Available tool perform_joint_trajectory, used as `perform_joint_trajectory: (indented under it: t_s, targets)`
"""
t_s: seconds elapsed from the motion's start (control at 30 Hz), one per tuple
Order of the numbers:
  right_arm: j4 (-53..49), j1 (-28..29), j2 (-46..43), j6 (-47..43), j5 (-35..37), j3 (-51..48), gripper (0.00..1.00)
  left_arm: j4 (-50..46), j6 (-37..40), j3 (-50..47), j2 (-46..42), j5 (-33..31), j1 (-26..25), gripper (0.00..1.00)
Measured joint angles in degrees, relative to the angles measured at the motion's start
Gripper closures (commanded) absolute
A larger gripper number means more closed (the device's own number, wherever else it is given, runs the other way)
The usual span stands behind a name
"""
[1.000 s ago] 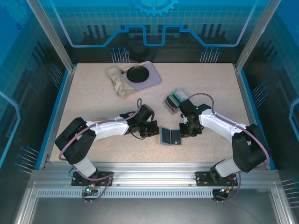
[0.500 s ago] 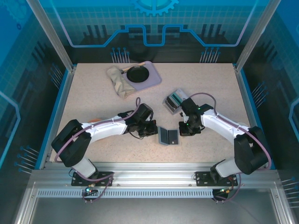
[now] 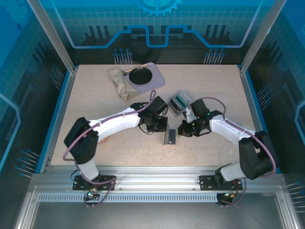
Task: Put the credit cards into the card holder
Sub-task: Close the card holder at the bottom-center of the table, then close the button on the card holder.
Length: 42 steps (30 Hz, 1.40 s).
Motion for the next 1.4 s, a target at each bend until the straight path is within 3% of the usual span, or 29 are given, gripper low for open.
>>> perform_joint_trajectory:
  t_s: [0.07, 0.27, 0.37, 0.43, 0.57, 0.7, 0.93, 1.13, 1.3, 1.4]
  targets:
    - [1.2, -1.0, 0.0, 0.3, -1.1, -1.3, 1.00, -0.3, 0.0, 2.2, 3.2, 0.5, -1.1, 0.99]
    - [2.6, -4.2, -0.3, 0.9, -2.6, -4.1, 1.00, 2.7, -1.2, 4.5, 8.0, 4.2, -2.2, 0.76]
    - [2.7, -5.6, -1.2, 1.2, -2.6, -5.0, 1.00, 4.6, -2.1, 4.5, 9.2, 6.5, -2.1, 0.72]
    - [2.6, -6.2, -1.7, 1.4, -2.6, -5.4, 1.00, 5.9, -2.4, 4.5, 10.5, 8.2, -2.1, 0.64]
    - [3.1, -6.5, -1.8, 1.9, -2.5, -5.8, 0.99, 13.1, -5.3, 1.4, 12.6, 12.9, -1.8, 0.59]
    - [3.0, -6.8, -1.9, 2.1, -2.1, -6.1, 0.99, 23.6, -9.4, -5.3, 11.0, 17.4, -0.7, 0.50]
    - [2.8, -6.8, -2.1, 2.1, -2.0, -6.1, 0.99, 24.2, -8.7, -9.5, 1.0, 13.5, 0.3, 0.39]
    - [2.9, -6.8, -2.1, 2.1, -2.0, -6.1, 0.99, 19.7, -7.5, -12.2, -7.7, 7.7, 2.0, 0.43]
    - [2.9, -6.8, -2.1, 2.1, -2.0, -6.1, 0.99, 16.6, -6.6, -14.7, -5.3, 6.8, 2.6, 0.56]
    - [2.8, -6.8, -2.1, 2.1, -2.0, -6.1, 0.99, 15.9, -6.3, -14.7, -2.3, 6.8, 2.5, 0.57]
